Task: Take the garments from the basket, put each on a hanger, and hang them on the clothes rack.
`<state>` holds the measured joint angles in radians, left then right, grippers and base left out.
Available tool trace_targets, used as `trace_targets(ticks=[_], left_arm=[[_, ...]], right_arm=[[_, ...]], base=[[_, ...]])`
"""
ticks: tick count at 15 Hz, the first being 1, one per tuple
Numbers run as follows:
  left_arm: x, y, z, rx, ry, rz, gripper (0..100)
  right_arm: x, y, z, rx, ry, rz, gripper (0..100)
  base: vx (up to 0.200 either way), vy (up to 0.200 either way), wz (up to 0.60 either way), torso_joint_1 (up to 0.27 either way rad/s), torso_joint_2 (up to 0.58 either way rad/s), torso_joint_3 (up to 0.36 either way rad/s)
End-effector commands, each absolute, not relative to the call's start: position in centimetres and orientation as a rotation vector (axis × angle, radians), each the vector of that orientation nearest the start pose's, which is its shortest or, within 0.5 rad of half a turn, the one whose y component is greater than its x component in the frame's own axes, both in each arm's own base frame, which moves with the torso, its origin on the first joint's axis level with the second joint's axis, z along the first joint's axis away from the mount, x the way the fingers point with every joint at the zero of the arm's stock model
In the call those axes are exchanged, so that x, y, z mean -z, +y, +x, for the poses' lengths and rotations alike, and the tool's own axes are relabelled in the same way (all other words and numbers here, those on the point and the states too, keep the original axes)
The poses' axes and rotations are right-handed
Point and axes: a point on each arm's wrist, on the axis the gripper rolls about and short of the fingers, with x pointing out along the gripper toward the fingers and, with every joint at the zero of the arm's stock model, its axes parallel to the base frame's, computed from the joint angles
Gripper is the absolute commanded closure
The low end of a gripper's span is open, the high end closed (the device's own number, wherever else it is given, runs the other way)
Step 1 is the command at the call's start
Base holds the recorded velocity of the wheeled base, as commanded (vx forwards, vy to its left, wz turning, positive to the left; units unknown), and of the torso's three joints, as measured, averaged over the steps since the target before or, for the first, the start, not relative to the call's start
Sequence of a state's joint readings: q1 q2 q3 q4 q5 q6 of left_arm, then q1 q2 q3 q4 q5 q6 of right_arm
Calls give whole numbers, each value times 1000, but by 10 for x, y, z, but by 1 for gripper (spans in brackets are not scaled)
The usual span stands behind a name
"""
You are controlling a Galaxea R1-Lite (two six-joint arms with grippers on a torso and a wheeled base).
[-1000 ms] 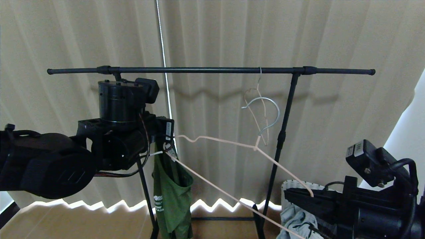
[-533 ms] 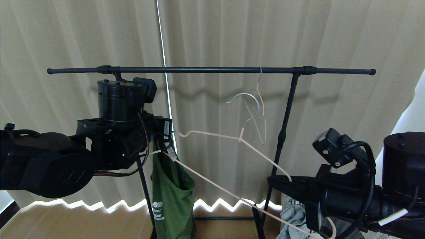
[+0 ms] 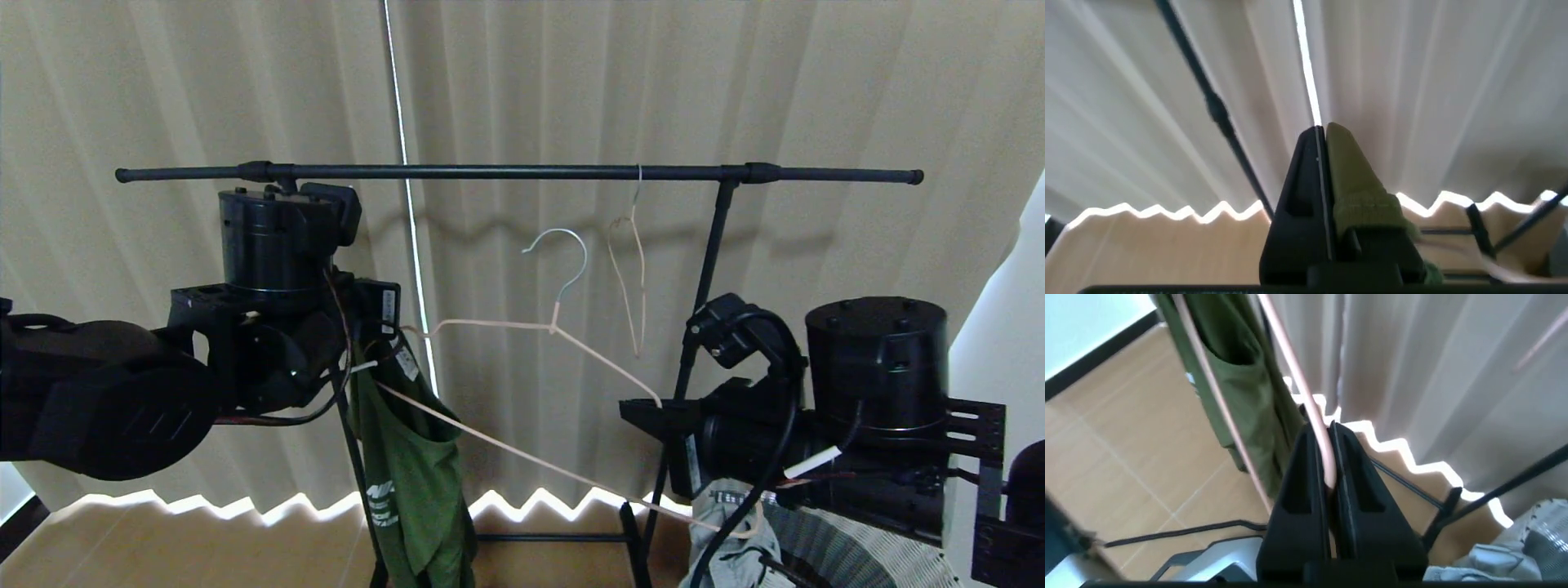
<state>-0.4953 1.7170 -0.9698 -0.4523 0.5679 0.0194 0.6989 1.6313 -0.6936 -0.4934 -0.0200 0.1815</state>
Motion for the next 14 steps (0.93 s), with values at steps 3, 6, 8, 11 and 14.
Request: trace_targets(ticks=[3, 6, 8, 11, 14], left_arm=[[-211, -135, 276, -79, 267, 173, 100], [-216, -144, 268, -43, 256, 154, 100], [-218, -157, 260, 4, 243, 121, 100], [-223, -172, 252, 59, 227, 86, 100], [-228, -182, 246, 104, 214, 55, 100]], right_arm=[[-152, 194, 233, -598, 497, 30, 100], [-158, 200, 239, -593, 481, 67, 100], [-157, 203, 239, -600, 480, 68, 100], [-157, 207, 238, -611, 482, 69, 100], [-159, 209, 239, -619, 440, 83, 100]], base=[[0, 0, 0, 0, 0, 0], [0, 0, 0, 0, 0, 0], [0, 0, 0, 0, 0, 0], [0, 0, 0, 0, 0, 0], [0, 0, 0, 0, 0, 0]])
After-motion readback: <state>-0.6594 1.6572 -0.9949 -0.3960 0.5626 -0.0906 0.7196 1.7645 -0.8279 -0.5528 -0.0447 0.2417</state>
